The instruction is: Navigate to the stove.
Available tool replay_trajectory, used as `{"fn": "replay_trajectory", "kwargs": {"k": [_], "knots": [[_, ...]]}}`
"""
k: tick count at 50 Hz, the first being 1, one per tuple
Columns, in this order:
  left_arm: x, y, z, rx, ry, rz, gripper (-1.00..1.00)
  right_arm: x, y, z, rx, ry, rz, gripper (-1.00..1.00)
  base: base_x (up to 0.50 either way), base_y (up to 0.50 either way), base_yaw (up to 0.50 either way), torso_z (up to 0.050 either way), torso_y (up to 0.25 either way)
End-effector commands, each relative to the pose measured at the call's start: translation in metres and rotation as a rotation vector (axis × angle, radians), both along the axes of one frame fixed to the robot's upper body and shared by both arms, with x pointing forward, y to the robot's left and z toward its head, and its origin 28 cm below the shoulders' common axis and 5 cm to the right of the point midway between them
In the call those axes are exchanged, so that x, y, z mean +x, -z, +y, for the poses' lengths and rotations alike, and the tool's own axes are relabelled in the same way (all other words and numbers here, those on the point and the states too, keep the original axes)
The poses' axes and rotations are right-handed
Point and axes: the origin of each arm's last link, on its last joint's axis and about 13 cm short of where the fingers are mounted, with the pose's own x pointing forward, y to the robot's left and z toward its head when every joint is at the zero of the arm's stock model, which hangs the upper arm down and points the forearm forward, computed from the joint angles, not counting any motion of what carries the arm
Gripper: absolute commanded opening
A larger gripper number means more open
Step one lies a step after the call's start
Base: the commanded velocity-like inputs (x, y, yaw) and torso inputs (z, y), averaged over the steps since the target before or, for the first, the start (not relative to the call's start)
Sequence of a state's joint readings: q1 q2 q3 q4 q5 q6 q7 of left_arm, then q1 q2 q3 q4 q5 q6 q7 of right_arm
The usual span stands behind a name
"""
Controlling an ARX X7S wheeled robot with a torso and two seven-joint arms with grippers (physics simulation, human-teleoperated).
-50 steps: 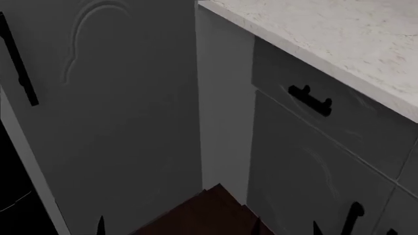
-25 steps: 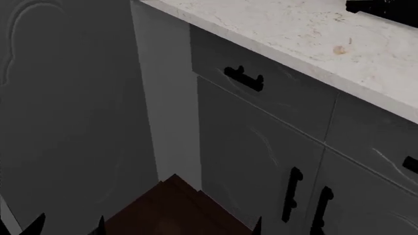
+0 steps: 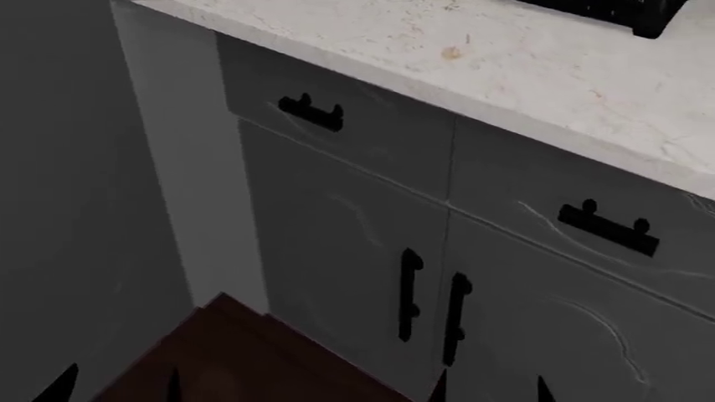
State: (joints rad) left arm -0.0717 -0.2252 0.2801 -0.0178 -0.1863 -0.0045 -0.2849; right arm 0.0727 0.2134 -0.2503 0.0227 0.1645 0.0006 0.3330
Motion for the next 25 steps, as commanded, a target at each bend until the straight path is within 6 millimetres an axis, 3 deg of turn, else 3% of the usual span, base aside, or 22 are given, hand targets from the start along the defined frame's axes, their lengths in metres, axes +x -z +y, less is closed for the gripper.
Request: {"fn": "replay_trajectory", "kwargs": {"k": [1, 25], "knots": [[0.0001, 0.0002, 0.0004, 0.0, -0.001, 0.001, 1.0, 0.0002, 0.0005, 0.0001, 0.0, 0.002, 0.0, 1.0, -0.09, 0.14, -0.5, 0.0, 0.0], [-0.0007, -0.0003, 0.0006, 0.004, -0.003, -0.006, 1.0, -0.0004, -0.0011, 0.0004, -0.009, 0.002, -0.014, 1.0, -0.08, 0.15, -0.5, 0.0, 0.0]]}}
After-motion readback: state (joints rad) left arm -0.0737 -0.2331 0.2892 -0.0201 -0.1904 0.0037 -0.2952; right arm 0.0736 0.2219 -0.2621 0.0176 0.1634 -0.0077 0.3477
